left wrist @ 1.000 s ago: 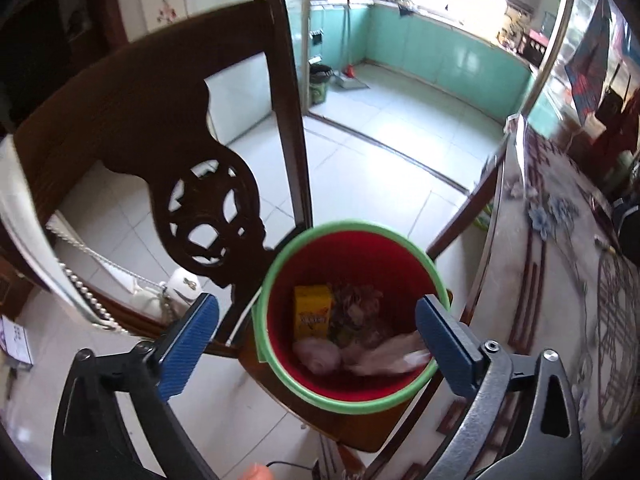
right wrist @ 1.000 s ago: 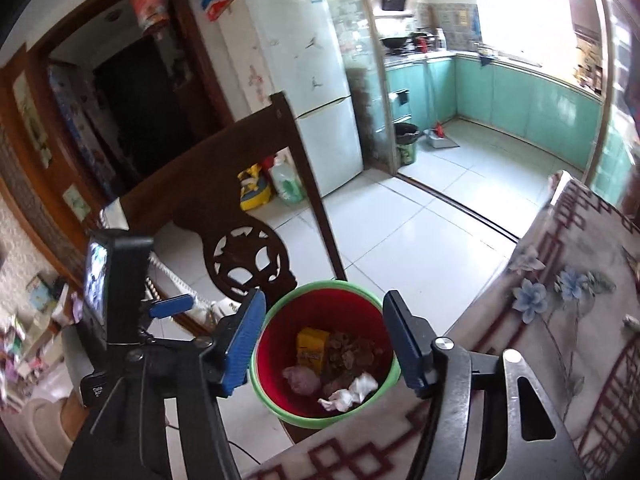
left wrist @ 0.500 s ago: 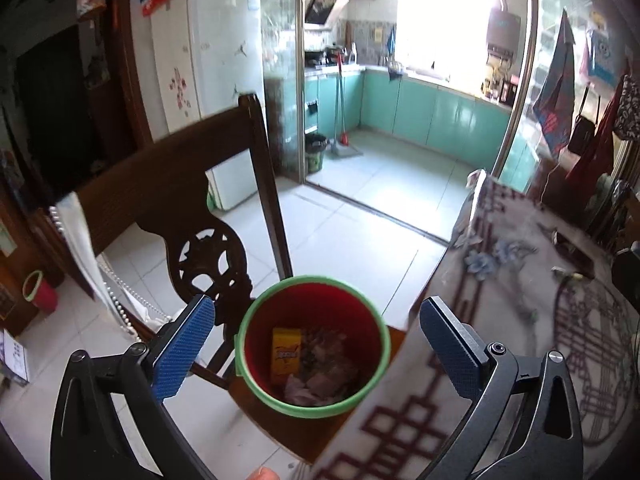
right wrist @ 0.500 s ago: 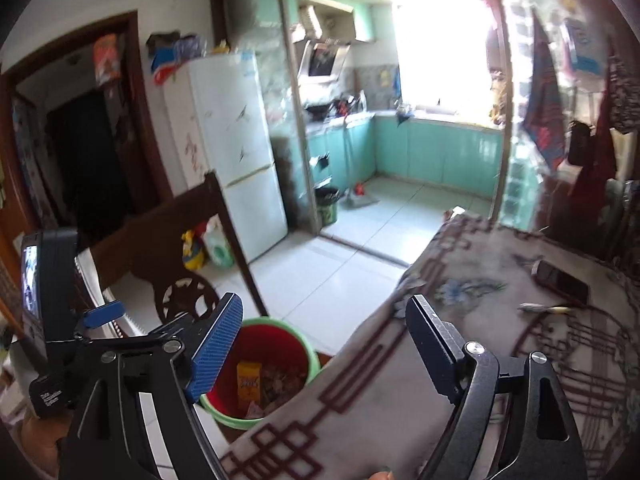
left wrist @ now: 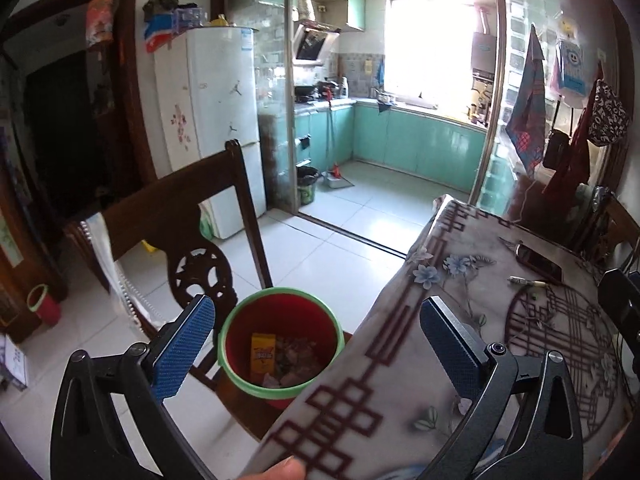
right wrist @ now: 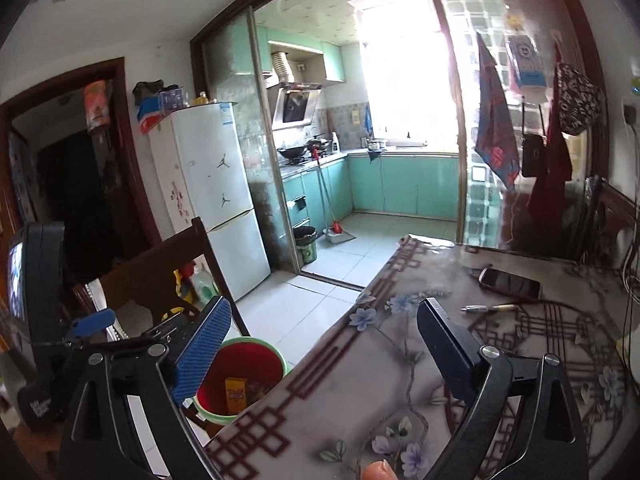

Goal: Collect trash

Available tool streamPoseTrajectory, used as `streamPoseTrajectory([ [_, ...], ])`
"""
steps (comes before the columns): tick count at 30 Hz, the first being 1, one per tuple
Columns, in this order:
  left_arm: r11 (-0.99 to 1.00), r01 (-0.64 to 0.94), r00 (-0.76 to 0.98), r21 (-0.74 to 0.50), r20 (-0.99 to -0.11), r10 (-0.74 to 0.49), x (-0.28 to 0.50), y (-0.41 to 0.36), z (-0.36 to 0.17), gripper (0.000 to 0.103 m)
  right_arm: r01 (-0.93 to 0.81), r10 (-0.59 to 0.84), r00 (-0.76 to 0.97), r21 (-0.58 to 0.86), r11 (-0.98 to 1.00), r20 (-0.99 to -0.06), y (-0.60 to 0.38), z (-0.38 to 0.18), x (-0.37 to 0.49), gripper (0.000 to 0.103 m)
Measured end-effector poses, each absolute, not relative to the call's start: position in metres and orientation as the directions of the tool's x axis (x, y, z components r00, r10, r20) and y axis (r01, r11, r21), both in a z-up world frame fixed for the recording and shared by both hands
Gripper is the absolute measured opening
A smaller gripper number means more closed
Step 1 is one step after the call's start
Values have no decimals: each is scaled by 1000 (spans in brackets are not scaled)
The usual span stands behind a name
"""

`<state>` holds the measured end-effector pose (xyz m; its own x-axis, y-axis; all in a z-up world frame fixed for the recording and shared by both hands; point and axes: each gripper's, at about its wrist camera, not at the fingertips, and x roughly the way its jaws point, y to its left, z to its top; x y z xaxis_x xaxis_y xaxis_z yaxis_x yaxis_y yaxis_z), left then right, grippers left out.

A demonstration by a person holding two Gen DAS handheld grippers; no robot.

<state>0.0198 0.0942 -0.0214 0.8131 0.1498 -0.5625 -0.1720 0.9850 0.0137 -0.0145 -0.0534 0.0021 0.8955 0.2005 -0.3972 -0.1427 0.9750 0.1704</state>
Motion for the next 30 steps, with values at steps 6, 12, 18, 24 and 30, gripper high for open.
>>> streamPoseTrajectory([
  [6, 989, -149, 824, 5, -553, 126, 9, 84, -15, 103, -110, 158, 900, 138, 984, -405, -64, 5, -27, 95],
  [12, 988, -152, 827, 0, -547, 127, 1, 76, -12, 103, -106, 154, 899, 139, 985, -410, -73, 9, -32, 95],
  [18, 988, -152, 828, 0, -547, 127, 0, 76, -12, 103, -109, 153, 896, 127, 986, -417, -77, 10, -35, 95],
  [24, 989, -148, 827, 10, -547, 130, -3, 72, -12, 103, -92, 144, 894, 140, 986, -424, -85, 7, -38, 95],
  [30, 990, -139, 831, 10, -543, 122, -6, 68, -11, 103, -78, 131, 900, 141, 987, -415, -93, 12, -41, 95],
])
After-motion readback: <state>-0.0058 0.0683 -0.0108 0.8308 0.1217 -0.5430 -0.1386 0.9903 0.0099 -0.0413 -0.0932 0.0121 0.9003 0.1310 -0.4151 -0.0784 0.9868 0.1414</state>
